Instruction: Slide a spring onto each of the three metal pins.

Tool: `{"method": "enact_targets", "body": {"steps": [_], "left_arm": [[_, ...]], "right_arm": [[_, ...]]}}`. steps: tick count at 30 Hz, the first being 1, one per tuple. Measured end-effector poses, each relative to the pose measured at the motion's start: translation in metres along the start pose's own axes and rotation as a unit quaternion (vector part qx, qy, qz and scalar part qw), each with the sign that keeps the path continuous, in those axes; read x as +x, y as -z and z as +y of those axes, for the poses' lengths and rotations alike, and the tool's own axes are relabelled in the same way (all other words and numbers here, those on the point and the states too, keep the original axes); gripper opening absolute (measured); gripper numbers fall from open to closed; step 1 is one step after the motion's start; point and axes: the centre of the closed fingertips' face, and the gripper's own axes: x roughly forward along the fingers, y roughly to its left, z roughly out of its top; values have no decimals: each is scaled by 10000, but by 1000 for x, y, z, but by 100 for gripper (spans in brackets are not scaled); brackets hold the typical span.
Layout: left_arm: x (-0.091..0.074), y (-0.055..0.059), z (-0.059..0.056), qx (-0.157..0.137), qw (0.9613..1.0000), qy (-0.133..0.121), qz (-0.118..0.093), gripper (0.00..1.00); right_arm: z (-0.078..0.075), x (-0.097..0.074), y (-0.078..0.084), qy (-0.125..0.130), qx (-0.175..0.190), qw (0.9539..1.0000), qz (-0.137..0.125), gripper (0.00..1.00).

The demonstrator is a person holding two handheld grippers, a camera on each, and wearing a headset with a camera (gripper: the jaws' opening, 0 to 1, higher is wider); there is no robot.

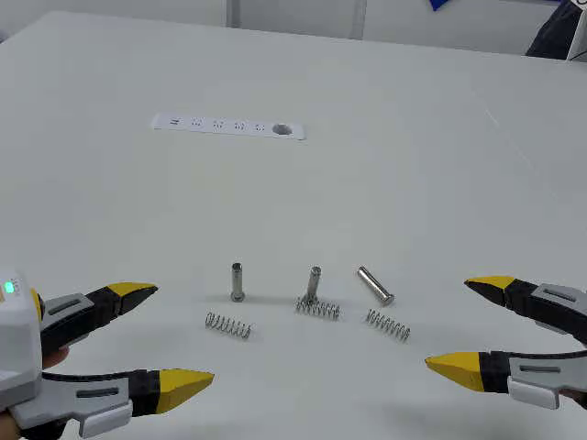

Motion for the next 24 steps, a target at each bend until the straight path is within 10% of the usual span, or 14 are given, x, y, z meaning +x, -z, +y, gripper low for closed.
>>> {"method": "enact_targets", "body": {"steps": [24], "left_arm": [[3,0,-1,-18,10000,3,4,76]], "right_arm": [[-5,3,0,57,129,9999,13,70]]}}
